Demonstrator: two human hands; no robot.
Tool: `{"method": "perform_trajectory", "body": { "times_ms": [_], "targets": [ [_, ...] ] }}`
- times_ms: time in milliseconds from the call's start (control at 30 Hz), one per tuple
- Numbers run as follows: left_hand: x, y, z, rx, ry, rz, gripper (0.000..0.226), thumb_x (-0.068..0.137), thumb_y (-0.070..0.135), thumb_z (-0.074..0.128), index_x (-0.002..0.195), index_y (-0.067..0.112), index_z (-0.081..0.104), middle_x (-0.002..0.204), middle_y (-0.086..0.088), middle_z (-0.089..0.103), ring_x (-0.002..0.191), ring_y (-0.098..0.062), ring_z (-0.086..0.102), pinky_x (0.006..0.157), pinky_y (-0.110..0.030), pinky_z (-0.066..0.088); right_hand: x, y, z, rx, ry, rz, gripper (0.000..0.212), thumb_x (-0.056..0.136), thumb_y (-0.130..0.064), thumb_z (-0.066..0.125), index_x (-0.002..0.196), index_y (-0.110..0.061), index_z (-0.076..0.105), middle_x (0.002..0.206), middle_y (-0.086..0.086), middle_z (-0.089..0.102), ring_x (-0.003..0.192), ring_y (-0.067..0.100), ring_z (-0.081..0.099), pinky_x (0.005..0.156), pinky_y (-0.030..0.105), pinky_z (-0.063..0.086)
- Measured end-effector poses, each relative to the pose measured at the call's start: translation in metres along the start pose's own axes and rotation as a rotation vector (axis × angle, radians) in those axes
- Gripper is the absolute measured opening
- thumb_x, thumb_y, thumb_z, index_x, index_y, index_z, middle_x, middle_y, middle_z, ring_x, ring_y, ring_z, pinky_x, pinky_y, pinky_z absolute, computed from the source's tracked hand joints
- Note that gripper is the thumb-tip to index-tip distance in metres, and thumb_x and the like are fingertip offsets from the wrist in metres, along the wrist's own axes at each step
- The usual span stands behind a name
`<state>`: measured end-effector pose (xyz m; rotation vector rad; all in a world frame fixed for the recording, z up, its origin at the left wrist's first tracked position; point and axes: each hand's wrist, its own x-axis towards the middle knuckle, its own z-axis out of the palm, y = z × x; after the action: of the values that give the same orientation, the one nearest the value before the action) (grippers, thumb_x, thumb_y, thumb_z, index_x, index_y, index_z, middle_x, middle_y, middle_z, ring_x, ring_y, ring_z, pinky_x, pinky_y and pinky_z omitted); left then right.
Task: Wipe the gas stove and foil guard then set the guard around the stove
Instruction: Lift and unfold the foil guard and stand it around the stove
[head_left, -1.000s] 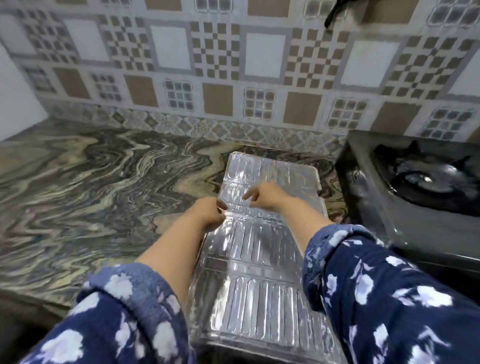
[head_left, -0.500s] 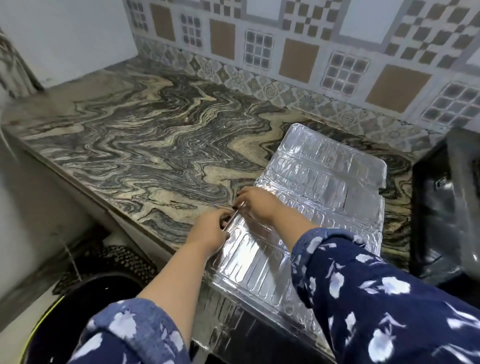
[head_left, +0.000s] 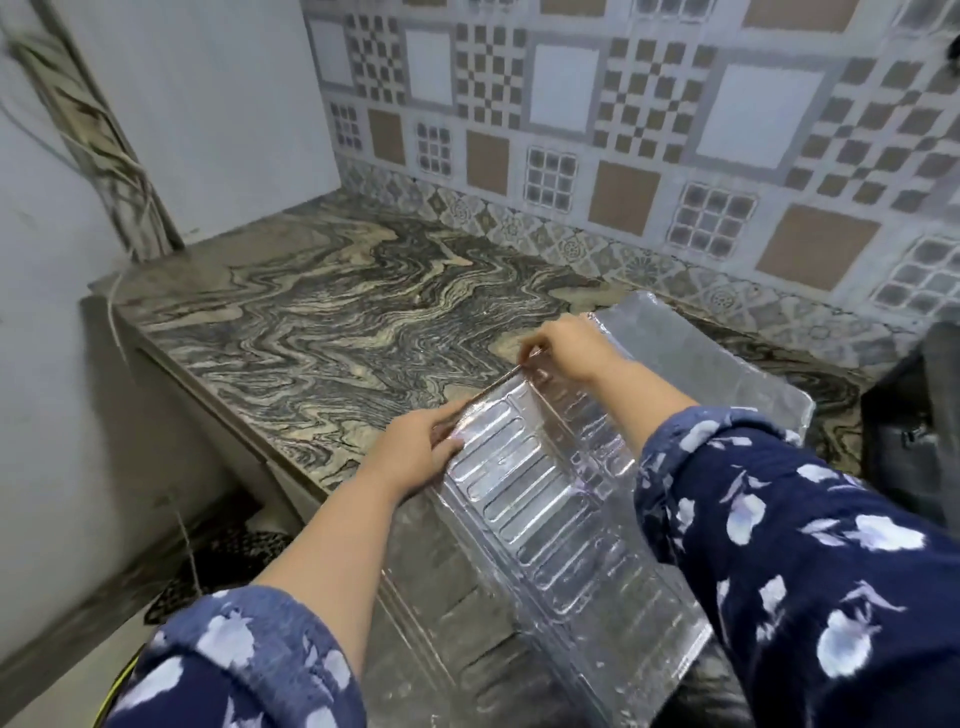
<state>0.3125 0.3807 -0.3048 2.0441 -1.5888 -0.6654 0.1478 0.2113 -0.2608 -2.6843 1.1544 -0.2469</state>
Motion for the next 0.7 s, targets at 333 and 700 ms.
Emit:
{"method": "perform_trajectory", "body": {
  "times_ms": [333,700],
  "targets": [
    [0.053,0.044,-0.135,0.504,0.359,0.140,0.061,0.092,0.012,0.049,0.134,0.056,0.039,0.110,0.004,0.059,0.107,-0.027,0.059,0.085,-0.037,0.047,0.033,-0.032,-0.095,0.041,0.341,-0.014,0.015,0.089,-0.033,0.063,0.100,-0.033,0.073,0.102,0.001,0.071,0.105,0.025,0.058,0.089,0.037,0.044],
    [0.086,0.053,-0.181,0.724,0.625,0.227,0.061,0.095,0.008,0.043,0.138,0.051,0.035,0.107,0.003,0.059,0.098,-0.020,0.060,0.077,-0.033,0.038,0.061,-0.034,-0.126,0.042,0.477,-0.004,0.024,0.089,-0.021,0.065,0.109,-0.033,0.072,0.110,0.000,0.073,0.107,0.024,0.061,0.096,0.041,0.047]
  ]
}}
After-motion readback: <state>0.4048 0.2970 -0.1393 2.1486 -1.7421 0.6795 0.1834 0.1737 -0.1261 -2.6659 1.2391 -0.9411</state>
